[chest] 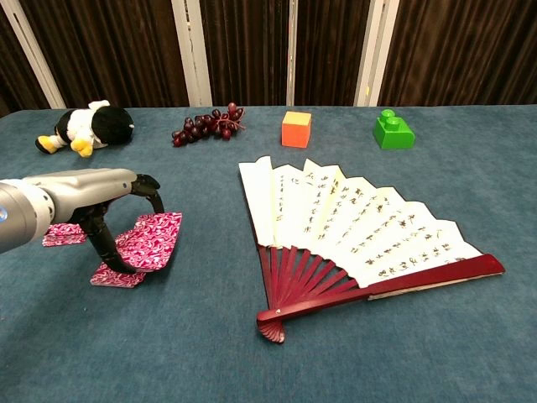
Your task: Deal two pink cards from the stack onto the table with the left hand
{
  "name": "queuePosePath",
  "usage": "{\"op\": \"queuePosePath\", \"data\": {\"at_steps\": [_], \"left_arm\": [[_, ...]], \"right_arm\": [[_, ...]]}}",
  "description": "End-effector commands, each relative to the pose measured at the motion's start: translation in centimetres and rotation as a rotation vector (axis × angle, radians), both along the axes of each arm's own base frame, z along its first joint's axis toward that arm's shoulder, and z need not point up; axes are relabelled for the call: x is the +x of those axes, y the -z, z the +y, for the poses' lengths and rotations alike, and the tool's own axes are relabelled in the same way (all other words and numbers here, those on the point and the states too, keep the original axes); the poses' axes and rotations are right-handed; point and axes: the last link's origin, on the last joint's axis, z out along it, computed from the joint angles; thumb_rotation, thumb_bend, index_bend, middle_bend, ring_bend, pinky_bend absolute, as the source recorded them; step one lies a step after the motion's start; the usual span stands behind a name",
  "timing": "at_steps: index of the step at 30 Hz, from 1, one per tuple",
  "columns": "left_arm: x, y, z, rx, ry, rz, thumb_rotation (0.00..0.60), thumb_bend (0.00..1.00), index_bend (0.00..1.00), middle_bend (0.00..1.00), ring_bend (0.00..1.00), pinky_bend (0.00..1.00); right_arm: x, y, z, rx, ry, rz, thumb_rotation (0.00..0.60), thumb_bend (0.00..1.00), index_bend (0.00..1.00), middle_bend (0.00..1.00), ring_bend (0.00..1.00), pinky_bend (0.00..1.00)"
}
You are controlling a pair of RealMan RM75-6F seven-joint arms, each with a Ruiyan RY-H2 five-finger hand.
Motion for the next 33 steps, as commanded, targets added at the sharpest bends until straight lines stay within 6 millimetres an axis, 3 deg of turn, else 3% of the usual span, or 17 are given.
{"op": "queuePosePath", "data": {"at_steps": [1, 6, 10, 15, 20, 29, 33], "left_arm": [[0.9, 0.3, -0.5, -0.021, 0.024, -0.016, 0.6, 0.32, 0.53, 0.0, 0.0, 0.09], [2.0, 1.1, -1.9, -0.069, 0.063, -0.025, 0.6, 0.32, 0.51, 0.0, 0.0, 0.09], [2.6, 1.7, -2.7, -0.097, 0.085, -0.022, 0.6, 0.32, 0.44, 0.0, 0.0, 0.09], [2.7, 2.2, -3.1, -0.113, 0.085, -0.008, 0.6, 0.24, 0.29, 0.0, 0.0, 0.07], [2.3, 2.0, -3.1, -0.102, 0.078, 0.032, 0.6, 0.1, 0.05, 0.0, 0.0, 0.05], [2.3, 0.5, -2.6, -0.058, 0.069, -0.001, 0.6, 0.1, 0.01, 0.0, 0.0, 0.05], [1.8, -1.6, -2.4, -0.007, 0.089, -0.009, 0.6, 0.1, 0.01, 0.0, 0.0, 0.05]], "right_arm": [[0.0, 0.0, 0.0, 0.0, 0.001, -0.001, 0.6, 0.37, 0.0, 0.0, 0.0, 0.05], [0.0, -0.1, 0.0, -0.001, 0.002, -0.002, 0.6, 0.37, 0.0, 0.0, 0.0, 0.05], [0.0, -0.1, 0.0, -0.001, 0.001, -0.003, 0.6, 0.37, 0.0, 0.0, 0.0, 0.05], [0.0, -0.1, 0.0, -0.002, 0.0, -0.003, 0.6, 0.37, 0.0, 0.0, 0.0, 0.05], [0.0, -0.1, 0.0, -0.001, 0.0, -0.003, 0.6, 0.37, 0.0, 0.0, 0.0, 0.05], [0.0, -0.1, 0.0, -0.002, -0.001, 0.002, 0.6, 0.37, 0.0, 0.0, 0.0, 0.05], [-0.1, -0.2, 0.0, -0.005, 0.003, 0.0, 0.6, 0.37, 0.0, 0.0, 0.0, 0.05]]}}
